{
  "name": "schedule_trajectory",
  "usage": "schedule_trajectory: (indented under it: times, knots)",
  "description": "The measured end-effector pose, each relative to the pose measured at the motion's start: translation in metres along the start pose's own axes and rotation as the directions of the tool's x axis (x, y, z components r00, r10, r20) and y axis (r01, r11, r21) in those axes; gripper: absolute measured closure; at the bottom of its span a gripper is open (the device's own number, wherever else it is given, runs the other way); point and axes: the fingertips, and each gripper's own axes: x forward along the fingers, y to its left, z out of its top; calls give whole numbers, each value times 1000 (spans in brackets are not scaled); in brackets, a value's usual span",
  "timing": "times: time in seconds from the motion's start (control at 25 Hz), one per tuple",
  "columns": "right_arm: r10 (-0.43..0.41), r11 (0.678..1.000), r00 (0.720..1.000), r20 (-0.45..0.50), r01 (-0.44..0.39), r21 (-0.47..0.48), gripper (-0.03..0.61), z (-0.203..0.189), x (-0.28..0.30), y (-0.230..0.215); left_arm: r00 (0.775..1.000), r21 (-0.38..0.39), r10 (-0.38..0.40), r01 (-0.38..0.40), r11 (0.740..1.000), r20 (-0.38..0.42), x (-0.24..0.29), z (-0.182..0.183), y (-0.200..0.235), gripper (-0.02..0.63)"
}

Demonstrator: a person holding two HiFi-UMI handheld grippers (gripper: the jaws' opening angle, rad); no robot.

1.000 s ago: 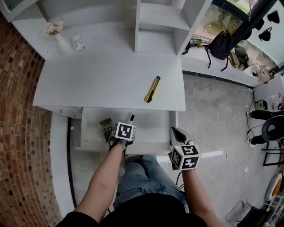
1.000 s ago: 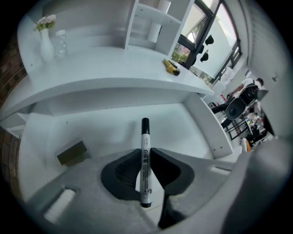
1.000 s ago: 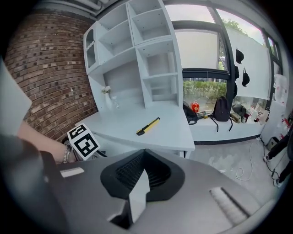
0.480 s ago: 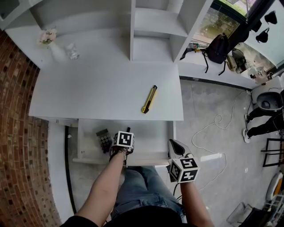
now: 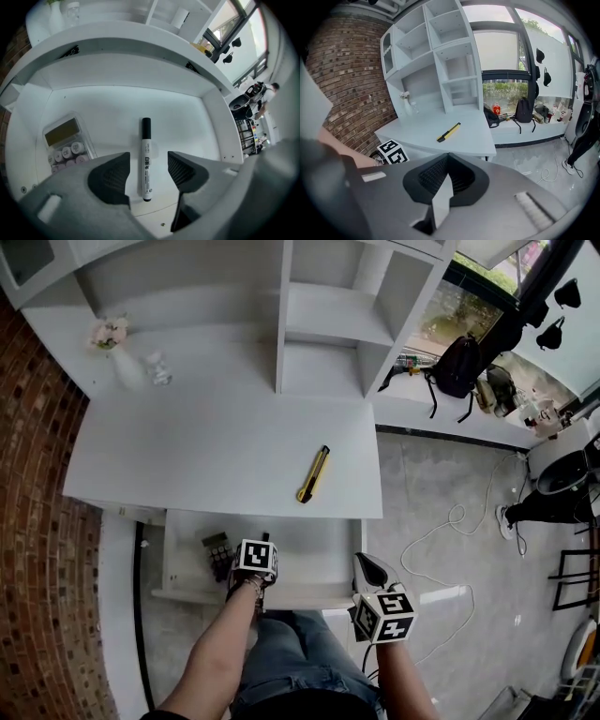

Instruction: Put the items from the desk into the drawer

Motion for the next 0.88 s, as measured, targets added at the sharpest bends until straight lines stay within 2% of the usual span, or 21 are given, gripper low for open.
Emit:
schedule_trajectory:
  times: [0.32,0.56,0.72,0.8,0.88]
  knots:
    - [7,1000,999,47,-6,-24,569,26,-9,-5,990,-2,-43,44,999,135,-47,31,-2,344]
    - [32,997,995,91,-26,-66,569,56,-10,1,957,18,-62,59,998,285,-103,60,-4,344]
    - [42,992,987,153,-23,-123,569,87,-15,7,918,54,-59,41,998,393,-145,82,-6,344]
    - [50,986,980,191,-18,-166,569,106,-22,13,886,67,-61,34,997,460,-170,93,-9,344]
    - [63,979,969,241,-12,-205,569,129,-33,17,844,86,-62,18,996,533,-199,106,-12,344]
